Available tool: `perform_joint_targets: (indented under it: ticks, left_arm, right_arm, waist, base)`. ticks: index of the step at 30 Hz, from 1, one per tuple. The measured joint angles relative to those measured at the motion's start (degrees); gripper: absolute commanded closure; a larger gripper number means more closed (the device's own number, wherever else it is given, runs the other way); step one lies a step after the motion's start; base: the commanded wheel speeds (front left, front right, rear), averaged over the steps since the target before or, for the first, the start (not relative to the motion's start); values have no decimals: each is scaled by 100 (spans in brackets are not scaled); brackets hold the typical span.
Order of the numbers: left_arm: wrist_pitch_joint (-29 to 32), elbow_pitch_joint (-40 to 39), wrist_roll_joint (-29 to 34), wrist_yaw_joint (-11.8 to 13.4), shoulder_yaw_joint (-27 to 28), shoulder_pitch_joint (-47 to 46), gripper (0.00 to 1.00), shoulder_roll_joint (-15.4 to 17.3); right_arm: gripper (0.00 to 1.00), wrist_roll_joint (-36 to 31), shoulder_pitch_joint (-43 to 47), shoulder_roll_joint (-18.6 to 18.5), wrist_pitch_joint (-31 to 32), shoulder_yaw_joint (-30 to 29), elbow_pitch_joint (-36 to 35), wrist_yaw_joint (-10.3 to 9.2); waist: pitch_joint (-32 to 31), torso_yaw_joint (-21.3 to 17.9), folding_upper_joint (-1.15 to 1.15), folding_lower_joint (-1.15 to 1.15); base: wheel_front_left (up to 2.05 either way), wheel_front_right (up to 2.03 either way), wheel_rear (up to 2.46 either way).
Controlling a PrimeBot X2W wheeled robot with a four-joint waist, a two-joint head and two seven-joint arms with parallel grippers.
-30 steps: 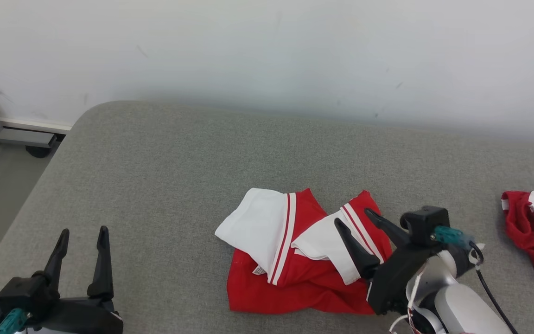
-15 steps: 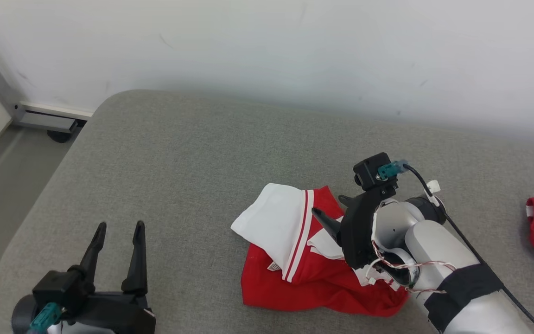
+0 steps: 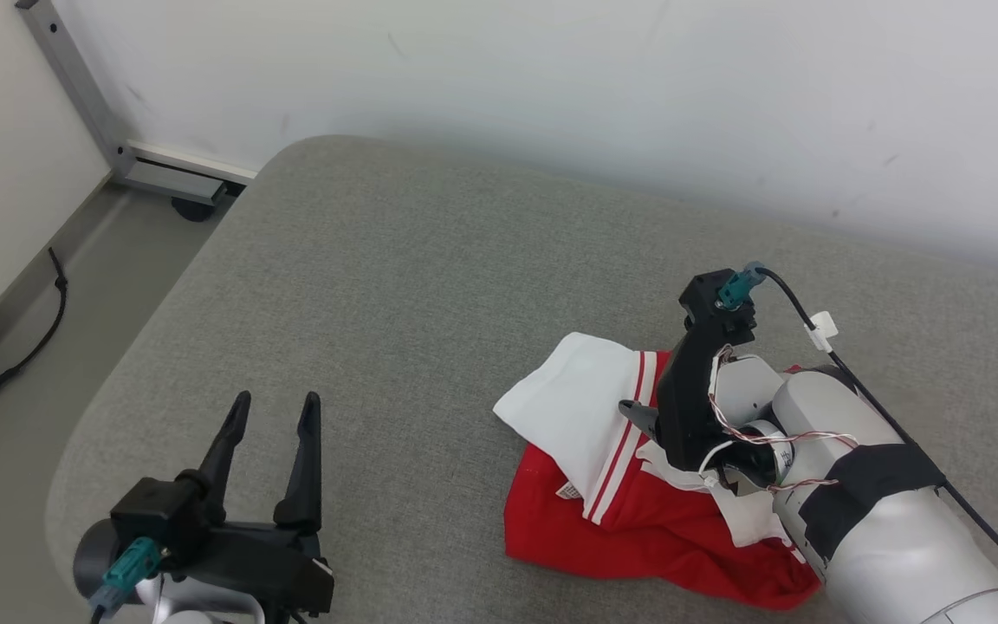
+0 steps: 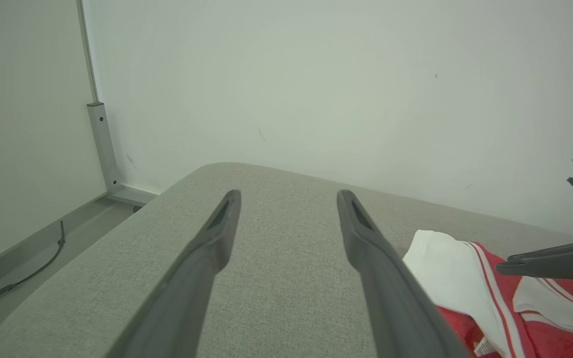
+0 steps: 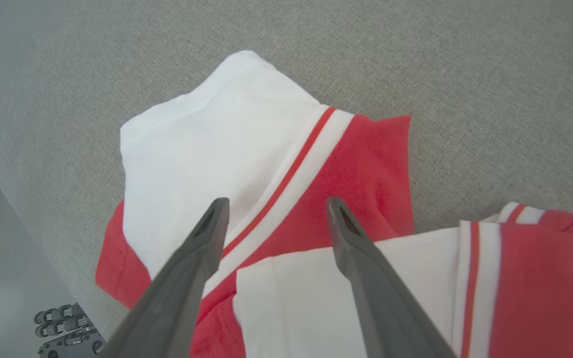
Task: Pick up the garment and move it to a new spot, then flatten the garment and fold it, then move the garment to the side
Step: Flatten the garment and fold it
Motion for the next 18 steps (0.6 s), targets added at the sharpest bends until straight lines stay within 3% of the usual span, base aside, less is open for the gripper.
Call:
perform_joint_targets:
  ticks: [10,11,12,13,18]
  left_arm:
    - [38,55,-10,-48,-46,-50,0,-108]
    - [38,60,-10,-48,-44,-49,0,-109]
    - [36,62,-11,-46,-30,-48,0,-107]
    - [33,66,-12,-45,-15,-48,0,-98]
    - [32,130,-19,-45,24,-48,0,-86]
  right_arm:
    - [0,176,-26,19,107,60,694,-101]
    - [27,176,-28,18,108,91,746,-99]
    - [82,178,-31,16,105,153,770,-98]
    - [100,198,-44,15,98,233,767,-98]
    - [100,367,-243,18,-66,426,659,-71]
  waist:
    - [112,278,0,0]
    - [127,284,0,0]
    - [138,283,0,0]
    - [145,274,0,0]
    - [147,207,0,0]
  base:
    - [0,0,0]
    - [0,0,0]
    - [0,0,0]
    - [0,0,0]
    - [0,0,0]
